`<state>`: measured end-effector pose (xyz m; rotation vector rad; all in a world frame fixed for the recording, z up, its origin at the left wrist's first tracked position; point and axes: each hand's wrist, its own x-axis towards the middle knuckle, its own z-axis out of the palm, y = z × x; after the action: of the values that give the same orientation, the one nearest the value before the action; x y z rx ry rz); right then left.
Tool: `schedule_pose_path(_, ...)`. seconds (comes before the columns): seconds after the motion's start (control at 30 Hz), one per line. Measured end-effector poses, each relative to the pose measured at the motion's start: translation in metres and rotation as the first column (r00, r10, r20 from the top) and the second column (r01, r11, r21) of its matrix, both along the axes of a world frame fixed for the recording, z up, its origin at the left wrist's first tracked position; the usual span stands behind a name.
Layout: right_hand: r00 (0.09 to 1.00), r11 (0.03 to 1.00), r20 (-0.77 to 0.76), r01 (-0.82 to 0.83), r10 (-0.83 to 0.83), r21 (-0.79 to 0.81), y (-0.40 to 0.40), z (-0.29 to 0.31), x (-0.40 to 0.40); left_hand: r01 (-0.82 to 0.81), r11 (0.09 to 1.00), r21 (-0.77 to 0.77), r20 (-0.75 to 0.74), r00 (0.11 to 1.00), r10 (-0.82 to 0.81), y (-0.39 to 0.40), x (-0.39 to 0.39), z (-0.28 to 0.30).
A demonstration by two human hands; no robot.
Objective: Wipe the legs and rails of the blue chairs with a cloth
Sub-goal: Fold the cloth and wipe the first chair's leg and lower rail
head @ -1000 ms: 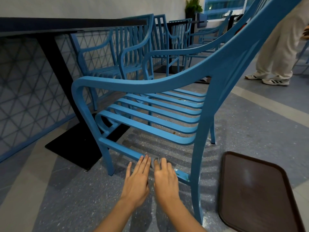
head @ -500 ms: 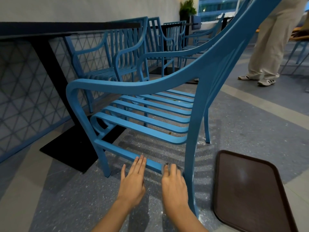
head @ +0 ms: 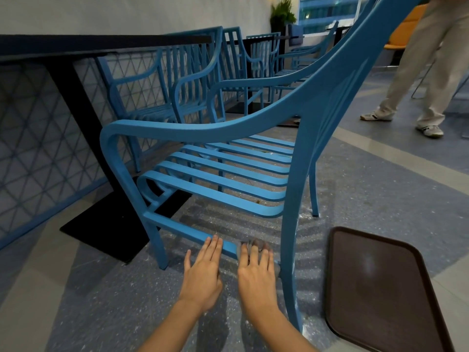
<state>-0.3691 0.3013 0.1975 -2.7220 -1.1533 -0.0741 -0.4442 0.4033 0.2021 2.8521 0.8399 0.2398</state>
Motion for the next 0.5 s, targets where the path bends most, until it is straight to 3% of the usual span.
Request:
schedule_pose_path(0.37, 0.995, 0.996, 0.079, 0.069, -0.066, -0.047, -0.021, 0.0, -0.004, -0.047, 0.996, 0.078, 0.05, 0.998, 0.043, -0.012, 0.006, -0.007)
schedule_pose_path(0.5, 0.992, 0.996, 0.11, 0.061, -0.054, -0.061, -0.025, 0.0, -0.005, 0.073, 0.99, 0.117, 0.035, 0.996, -0.078, -0.03, 0.014, -0.015)
